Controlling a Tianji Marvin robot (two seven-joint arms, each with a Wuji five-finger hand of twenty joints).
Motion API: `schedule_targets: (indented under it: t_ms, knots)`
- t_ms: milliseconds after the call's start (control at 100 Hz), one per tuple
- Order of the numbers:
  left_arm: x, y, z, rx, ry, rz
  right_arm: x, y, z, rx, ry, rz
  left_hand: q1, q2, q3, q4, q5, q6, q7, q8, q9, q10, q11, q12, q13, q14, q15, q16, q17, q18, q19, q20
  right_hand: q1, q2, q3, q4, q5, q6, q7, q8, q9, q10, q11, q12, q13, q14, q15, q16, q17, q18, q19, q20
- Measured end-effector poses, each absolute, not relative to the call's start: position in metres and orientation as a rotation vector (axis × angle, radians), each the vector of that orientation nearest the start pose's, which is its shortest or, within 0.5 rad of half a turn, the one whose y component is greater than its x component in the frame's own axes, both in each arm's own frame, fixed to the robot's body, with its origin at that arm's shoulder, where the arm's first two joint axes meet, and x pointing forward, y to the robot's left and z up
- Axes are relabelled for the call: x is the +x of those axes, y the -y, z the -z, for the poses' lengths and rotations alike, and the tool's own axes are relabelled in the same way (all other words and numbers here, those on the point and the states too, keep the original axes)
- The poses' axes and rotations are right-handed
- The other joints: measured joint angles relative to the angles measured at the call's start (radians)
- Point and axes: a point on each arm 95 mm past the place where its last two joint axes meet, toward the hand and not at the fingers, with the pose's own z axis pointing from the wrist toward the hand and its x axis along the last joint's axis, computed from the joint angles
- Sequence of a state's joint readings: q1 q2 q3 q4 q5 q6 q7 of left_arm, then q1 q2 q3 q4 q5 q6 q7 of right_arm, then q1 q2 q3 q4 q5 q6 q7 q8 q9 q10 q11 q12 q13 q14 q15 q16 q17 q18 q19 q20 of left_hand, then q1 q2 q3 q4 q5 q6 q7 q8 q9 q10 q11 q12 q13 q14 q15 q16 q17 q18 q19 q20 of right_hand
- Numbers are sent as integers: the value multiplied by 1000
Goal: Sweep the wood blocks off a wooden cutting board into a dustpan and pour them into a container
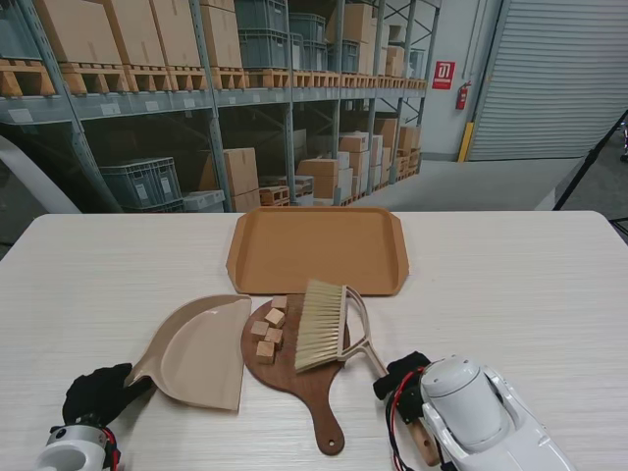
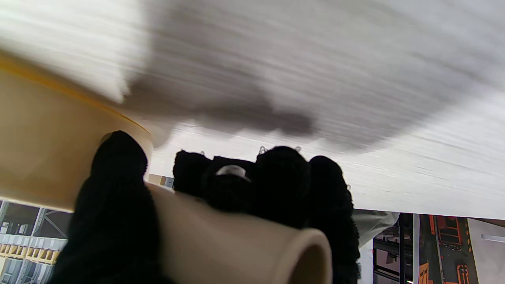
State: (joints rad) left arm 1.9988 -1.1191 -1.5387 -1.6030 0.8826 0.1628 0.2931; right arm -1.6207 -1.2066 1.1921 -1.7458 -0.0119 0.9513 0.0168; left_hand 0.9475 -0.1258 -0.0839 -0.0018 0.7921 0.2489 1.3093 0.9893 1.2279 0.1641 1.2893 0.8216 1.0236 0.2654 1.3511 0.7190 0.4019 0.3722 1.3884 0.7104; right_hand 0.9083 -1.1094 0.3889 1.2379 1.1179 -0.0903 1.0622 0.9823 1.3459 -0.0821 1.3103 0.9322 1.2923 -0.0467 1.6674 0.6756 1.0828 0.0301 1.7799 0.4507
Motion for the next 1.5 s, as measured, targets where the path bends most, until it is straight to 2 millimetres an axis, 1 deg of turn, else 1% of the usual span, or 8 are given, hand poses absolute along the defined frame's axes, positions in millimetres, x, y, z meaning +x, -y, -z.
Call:
schedule_targets:
  t_ms: [230,540,1190,1500]
  knots:
    - [283,-136,398,-1533,-1076,1121,347,-25,368,-3017,827,1039,0,0,0,0,0,0,0,0,0,0,0,0,0,0,0,0,0,0,0,0,0,1,0,0,0,0,0,0,0,0,0,0,0,0,1,0,1,-1,0,0]
    - [283,-135,398,-1533,-1077,1122,344,-39,369,-2963,862,1017,0,0,0,0,0,0,0,0,0,0,0,0,0,0,0,0,0,0,0,0,0,2,0,0,0,0,0,0,0,0,0,0,1,0,3,0,14,-1,0,0]
    - [285,-134,399,-1534,-1076,1128,358,-67,372,-2869,947,978,1,0,0,0,0,0,0,0,0,0,0,0,0,0,0,0,0,0,0,0,0,7,9,0,0,0,0,2,1,2,0,0,7,0,6,0,62,-1,0,-10]
    - [285,-134,399,-1534,-1075,1128,362,-86,375,-2739,1092,979,1,0,0,0,0,0,0,0,0,0,0,0,0,0,0,0,0,0,0,0,-1,16,9,0,0,0,0,3,1,3,1,0,8,1,8,1,94,-1,0,-10]
